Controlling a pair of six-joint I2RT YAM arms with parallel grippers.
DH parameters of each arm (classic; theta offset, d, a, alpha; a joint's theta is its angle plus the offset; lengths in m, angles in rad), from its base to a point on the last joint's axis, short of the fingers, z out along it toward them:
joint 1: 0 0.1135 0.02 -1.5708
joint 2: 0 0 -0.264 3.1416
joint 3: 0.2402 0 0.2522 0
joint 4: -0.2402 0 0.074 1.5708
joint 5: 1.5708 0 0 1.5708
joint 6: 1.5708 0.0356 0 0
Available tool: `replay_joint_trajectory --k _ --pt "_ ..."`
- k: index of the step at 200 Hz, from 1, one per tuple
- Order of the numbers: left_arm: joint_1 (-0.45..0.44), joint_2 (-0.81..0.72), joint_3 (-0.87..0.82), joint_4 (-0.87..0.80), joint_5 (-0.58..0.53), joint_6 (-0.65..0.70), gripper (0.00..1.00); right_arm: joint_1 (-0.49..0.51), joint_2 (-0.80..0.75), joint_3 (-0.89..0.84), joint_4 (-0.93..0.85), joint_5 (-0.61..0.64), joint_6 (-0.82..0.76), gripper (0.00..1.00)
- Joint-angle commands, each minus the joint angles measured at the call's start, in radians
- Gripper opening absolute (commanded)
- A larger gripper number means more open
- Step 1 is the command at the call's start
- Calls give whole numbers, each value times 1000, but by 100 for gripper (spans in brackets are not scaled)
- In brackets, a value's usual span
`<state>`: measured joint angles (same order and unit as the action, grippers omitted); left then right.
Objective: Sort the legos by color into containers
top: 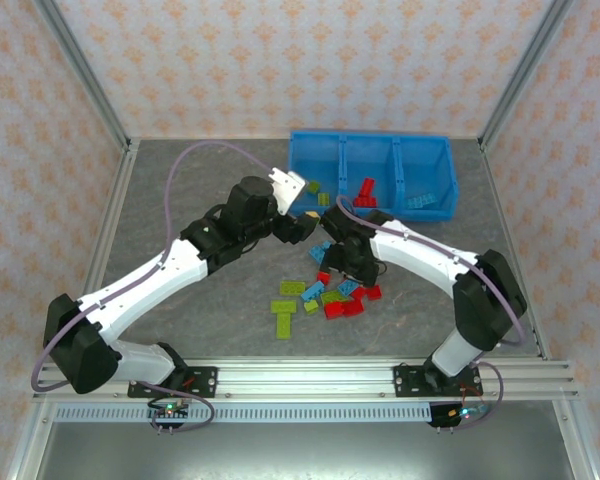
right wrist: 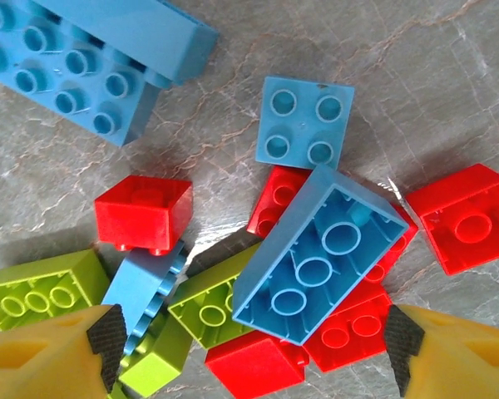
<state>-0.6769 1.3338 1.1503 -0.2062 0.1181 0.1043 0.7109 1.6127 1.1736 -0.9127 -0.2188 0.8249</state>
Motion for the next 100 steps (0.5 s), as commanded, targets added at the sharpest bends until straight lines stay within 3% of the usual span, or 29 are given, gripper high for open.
replay_joint_trajectory --k 1,37,100 --pt "-2 -40 -26 80 25 43 91 1 24 -36 -21 41 41 83" --pt "-4 -70 -63 90 28 53 92 1 55 -52 -2 72 59 76" --pt "-3 -88 -83 76 23 67 93 -9 78 -83 58 100 92 45"
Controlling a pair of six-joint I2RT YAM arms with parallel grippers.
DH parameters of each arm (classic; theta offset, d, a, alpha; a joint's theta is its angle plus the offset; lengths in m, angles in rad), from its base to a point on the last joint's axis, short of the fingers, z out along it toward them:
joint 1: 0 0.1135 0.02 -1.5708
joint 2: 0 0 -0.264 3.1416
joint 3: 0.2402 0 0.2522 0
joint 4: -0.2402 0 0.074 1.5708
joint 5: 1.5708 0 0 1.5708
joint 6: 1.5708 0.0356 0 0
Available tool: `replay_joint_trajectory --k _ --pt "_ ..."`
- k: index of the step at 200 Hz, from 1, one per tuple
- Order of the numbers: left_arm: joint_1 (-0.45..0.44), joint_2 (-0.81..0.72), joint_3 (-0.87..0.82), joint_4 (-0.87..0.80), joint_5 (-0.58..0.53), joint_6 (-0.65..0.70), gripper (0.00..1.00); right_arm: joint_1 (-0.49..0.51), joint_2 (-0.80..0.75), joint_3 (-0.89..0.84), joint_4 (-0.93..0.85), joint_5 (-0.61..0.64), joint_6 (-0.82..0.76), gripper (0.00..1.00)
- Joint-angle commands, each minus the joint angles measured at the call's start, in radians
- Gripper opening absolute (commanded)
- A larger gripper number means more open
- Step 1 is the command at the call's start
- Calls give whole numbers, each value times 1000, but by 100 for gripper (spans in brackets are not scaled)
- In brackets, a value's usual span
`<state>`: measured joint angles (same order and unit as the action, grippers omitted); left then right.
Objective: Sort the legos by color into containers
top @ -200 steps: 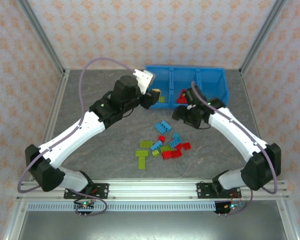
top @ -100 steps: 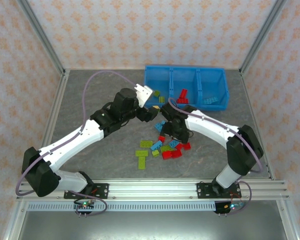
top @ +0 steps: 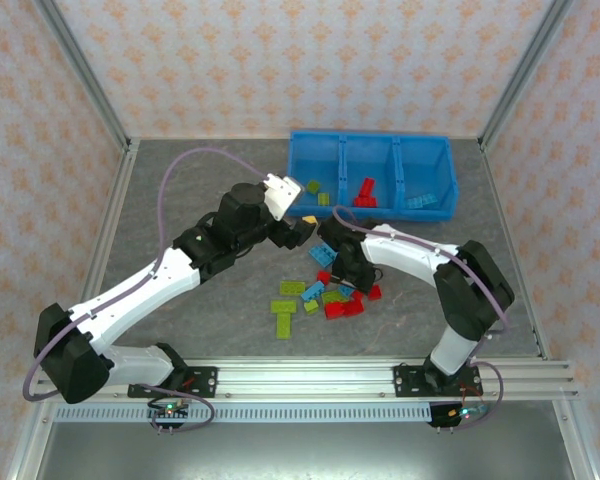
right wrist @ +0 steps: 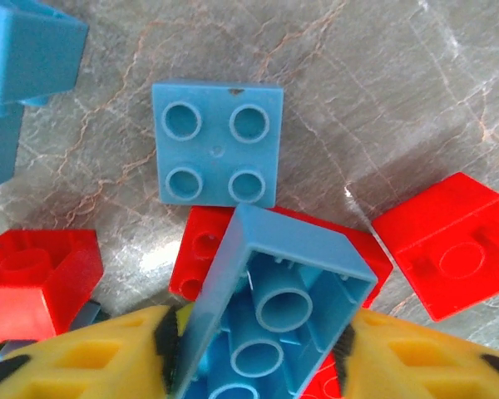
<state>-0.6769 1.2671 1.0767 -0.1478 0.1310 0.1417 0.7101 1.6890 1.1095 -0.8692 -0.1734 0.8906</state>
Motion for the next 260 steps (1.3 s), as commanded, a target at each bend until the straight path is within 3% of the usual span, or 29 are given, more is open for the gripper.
replay_joint_trajectory --k 1,38,67,90,112,141,176,205,219,260 --pt "-4 -21 -10 16 11 30 93 -8 1 -19 15 56 28 44" --pt "-4 -53 -11 -73 87 75 93 -18 -111 -27 -14 120 42 29" --pt "-7 -89 -16 -161 160 104 93 -56 -237 19 -65 214 -6 27" --pt "-10 -108 -25 -171 166 89 93 -129 -291 93 -74 368 -144 27" --pt "-13 -108 -29 -147 150 63 94 -267 -267 189 -15 479 -343 29" --pt "-13 -73 -7 -153 108 9 93 -487 -113 313 164 372 -552 30" --pt "-27 -65 -5 -199 66 -45 93 -632 200 607 108 278 -577 29" --pt "-36 -83 -39 -204 33 -67 93 -688 364 751 76 203 -559 33" --pt "-40 -82 -41 -215 19 -72 94 -702 396 784 62 204 -550 40" --pt "-41 -56 -40 -221 -28 -110 93 -713 327 805 25 189 -543 52"
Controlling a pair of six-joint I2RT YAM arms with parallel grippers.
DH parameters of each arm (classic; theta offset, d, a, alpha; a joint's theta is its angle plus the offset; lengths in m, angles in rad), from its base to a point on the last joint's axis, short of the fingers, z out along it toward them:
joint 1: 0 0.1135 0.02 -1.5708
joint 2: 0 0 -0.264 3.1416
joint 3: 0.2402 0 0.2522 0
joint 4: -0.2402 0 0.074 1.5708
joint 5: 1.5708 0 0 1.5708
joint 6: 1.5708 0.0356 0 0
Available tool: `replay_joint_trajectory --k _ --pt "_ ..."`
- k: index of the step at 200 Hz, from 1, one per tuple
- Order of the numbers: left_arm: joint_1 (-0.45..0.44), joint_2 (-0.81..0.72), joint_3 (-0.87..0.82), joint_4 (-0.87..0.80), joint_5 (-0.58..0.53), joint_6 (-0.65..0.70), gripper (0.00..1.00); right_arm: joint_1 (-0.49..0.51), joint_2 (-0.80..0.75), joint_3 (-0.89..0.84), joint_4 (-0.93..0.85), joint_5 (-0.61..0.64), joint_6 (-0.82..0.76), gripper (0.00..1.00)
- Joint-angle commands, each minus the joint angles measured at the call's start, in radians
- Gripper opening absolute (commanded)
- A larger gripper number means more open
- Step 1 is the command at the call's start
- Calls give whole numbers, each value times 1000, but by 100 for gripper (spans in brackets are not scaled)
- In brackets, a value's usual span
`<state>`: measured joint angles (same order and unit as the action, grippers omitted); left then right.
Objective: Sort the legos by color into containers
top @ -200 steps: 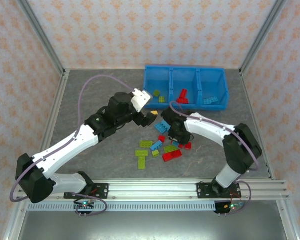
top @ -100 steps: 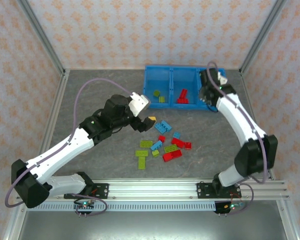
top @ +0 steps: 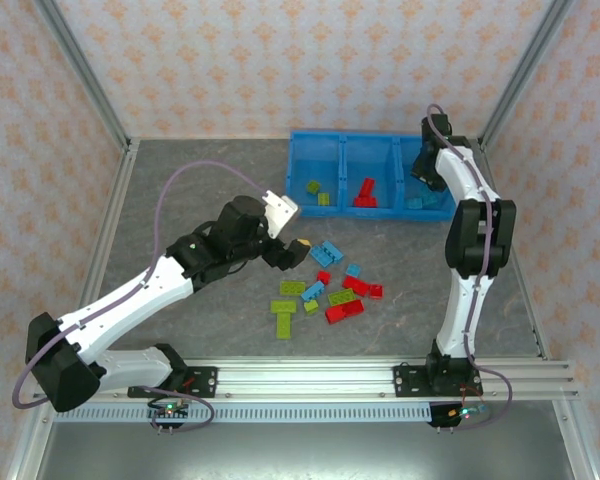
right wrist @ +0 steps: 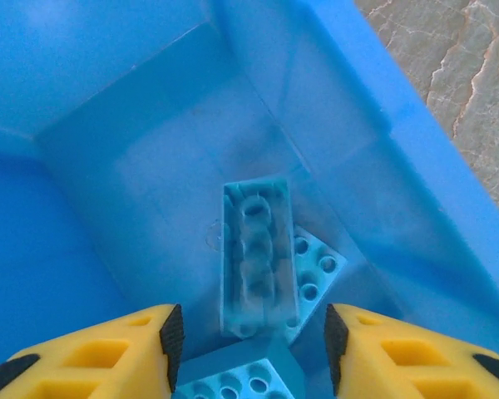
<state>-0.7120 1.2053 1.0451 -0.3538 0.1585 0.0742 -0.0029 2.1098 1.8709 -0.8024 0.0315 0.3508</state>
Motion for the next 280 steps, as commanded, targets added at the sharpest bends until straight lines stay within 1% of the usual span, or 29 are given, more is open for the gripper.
replay_joint_trajectory --k 1,26,42,57,72,82,104,120,129,144,167,181,185,198,211,234,248,268,280 --pt "-6 8 -8 -14 -57 -45 93 0 -98 42 -41 -17 -4 52" --pt "-7 54 3 -4 -69 -78 93 0 -198 -18 -52 -68 31 54" --pt "-9 97 27 -12 -65 -95 93 1 -297 -119 -16 -176 69 54" --pt "-12 143 58 -33 -65 -114 93 5 -405 -236 31 -281 94 57" --pt "-18 182 77 -50 -55 -121 92 19 -521 -333 47 -337 106 60" --pt "-26 207 83 -57 -38 -106 90 35 -589 -380 30 -357 100 61" --pt "-55 295 128 -108 43 -55 87 76 -711 -449 -60 -366 94 64" --pt "-80 395 194 -173 26 -94 82 97 -766 -486 -108 -422 124 66" --pt "-84 458 230 -200 21 -149 80 105 -786 -502 -128 -457 137 68" --pt "-87 561 299 -260 36 -216 79 117 -802 -504 -185 -485 142 71" --pt "-106 667 351 -294 72 -236 77 126 -810 -508 -241 -481 127 73" --pt "-127 698 375 -319 58 -235 75 127 -812 -517 -248 -469 120 74" --pt "-132 731 380 -325 50 -235 74 127 -810 -519 -251 -466 120 73" --pt "-143 754 386 -333 42 -237 69 126 -805 -523 -249 -464 116 74" --pt "-144 771 389 -332 63 -248 65 127 -801 -531 -238 -461 118 74" --pt "-144 793 404 -348 52 -256 52 127 -793 -534 -227 -463 126 74" --pt "-143 794 403 -342 40 -257 46 127 -793 -530 -226 -467 129 74" --pt "-143 795 403 -333 34 -258 44 130 -796 -525 -231 -475 129 74" --pt "-143 799 406 -329 28 -256 48 132 -797 -524 -236 -470 128 74"
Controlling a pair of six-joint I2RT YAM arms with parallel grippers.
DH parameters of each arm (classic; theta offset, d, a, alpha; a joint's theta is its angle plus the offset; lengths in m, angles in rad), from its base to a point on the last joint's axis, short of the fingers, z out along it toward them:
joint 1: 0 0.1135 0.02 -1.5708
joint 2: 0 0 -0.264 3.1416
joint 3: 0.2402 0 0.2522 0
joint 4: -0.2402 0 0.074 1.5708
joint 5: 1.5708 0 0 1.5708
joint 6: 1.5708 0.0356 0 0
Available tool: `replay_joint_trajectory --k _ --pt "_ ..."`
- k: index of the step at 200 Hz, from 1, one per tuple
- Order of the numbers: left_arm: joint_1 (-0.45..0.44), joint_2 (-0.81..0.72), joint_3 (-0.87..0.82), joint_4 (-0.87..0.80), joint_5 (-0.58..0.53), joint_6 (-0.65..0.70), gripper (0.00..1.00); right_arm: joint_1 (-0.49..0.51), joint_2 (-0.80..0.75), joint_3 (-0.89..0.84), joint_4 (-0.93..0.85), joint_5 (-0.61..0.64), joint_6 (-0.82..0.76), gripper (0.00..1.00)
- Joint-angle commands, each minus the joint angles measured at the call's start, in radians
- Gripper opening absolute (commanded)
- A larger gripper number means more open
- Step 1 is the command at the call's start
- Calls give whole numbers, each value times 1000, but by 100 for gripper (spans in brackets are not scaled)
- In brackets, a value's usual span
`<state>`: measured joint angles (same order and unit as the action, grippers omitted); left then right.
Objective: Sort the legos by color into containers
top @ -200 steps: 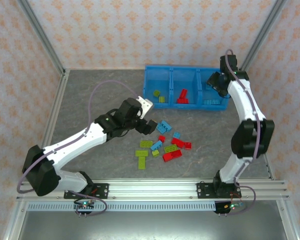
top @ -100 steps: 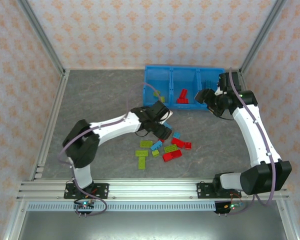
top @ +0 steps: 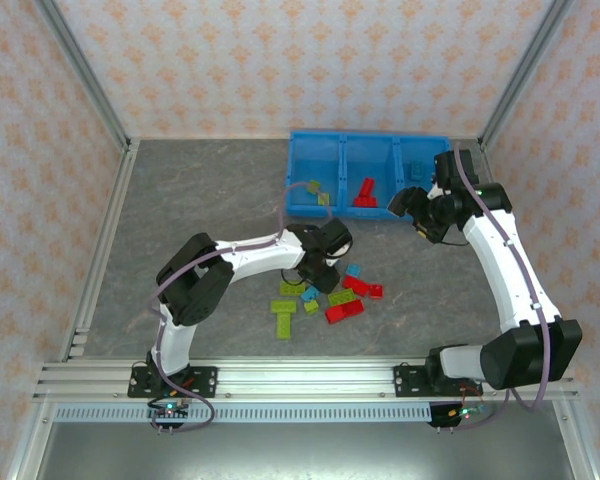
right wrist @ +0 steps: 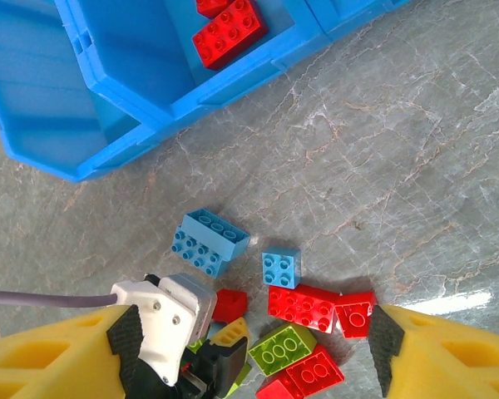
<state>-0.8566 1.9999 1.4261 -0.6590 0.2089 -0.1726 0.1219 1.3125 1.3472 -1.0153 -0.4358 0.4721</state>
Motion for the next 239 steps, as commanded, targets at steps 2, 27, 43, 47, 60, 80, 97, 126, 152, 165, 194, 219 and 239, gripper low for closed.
replay_joint_trajectory --k 2,27,43,47,60,80,97,126,152,165,194,219,239 --pt "2 6 26 -23 -23 -9 49 7 0 -2 -23 -3 7 74" --pt "2 22 39 -19 -34 -4 54 9 -3 -6 -23 -4 14 74" --pt "1 36 56 -28 -36 -2 49 10 -6 -6 -25 -9 19 74" --pt "1 37 58 -29 -36 -2 48 11 -6 -5 -26 -13 17 74" --pt "2 37 60 -28 -36 -2 44 15 -6 -2 -41 -22 8 74" --pt "2 17 56 -15 -29 -5 37 16 0 5 -92 -29 -26 74" --pt "2 -13 50 -4 -10 -16 34 18 2 7 -147 -36 -58 75" --pt "2 -99 60 -14 -8 -23 31 27 7 9 -223 -77 -108 75" --pt "1 -182 138 -32 -31 4 31 28 -2 47 -238 -84 -107 75" --pt "3 -174 209 -32 -70 19 31 29 -29 80 -209 -13 -77 75" --pt "31 -23 448 -16 -168 63 31 28 -123 69 -83 185 20 77" --pt "52 180 706 6 -243 116 31 28 -152 41 -37 183 56 77" --pt "68 347 927 1 -269 136 31 28 -139 45 -54 164 58 77"
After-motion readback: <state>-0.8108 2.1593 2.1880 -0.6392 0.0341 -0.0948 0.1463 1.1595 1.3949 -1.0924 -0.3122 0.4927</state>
